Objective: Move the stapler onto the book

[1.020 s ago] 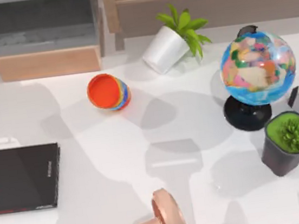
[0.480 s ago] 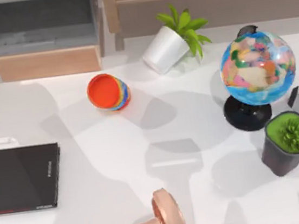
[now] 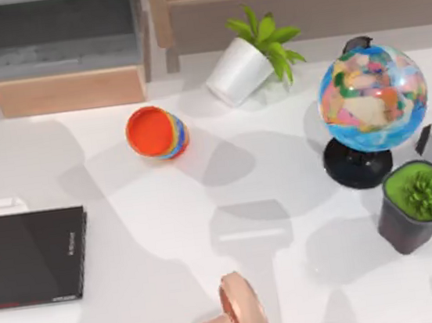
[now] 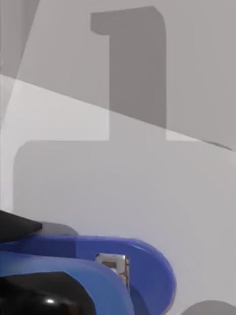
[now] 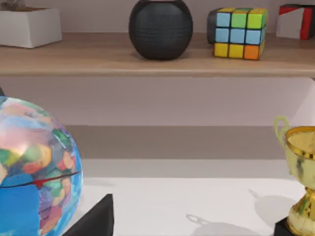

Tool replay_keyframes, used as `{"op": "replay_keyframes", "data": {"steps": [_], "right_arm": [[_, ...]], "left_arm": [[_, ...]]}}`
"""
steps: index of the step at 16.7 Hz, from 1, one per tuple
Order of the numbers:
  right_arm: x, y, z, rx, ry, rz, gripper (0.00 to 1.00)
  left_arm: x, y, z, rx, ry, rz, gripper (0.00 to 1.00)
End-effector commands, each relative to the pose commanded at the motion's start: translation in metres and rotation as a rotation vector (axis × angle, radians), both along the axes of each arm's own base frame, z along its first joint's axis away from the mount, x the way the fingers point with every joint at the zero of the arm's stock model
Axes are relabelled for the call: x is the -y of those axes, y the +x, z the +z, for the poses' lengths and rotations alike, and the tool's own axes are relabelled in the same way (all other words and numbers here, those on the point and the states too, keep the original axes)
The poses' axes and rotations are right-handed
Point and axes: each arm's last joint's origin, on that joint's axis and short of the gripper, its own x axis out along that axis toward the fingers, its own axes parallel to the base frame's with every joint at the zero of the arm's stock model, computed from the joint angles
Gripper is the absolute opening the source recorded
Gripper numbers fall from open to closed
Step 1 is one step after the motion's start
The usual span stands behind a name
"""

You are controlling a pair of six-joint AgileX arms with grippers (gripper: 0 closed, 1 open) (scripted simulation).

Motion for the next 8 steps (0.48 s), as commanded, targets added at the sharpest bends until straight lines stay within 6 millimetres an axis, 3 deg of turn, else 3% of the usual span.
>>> {"op": "replay_keyframes", "data": {"steps": [8], "right_arm": [[0.0, 0.0, 0.0, 0.0, 0.0, 0.0, 1.0]], "left_arm": [[0.0, 0.0, 0.0, 0.0, 0.0, 0.0, 0.0]]}}
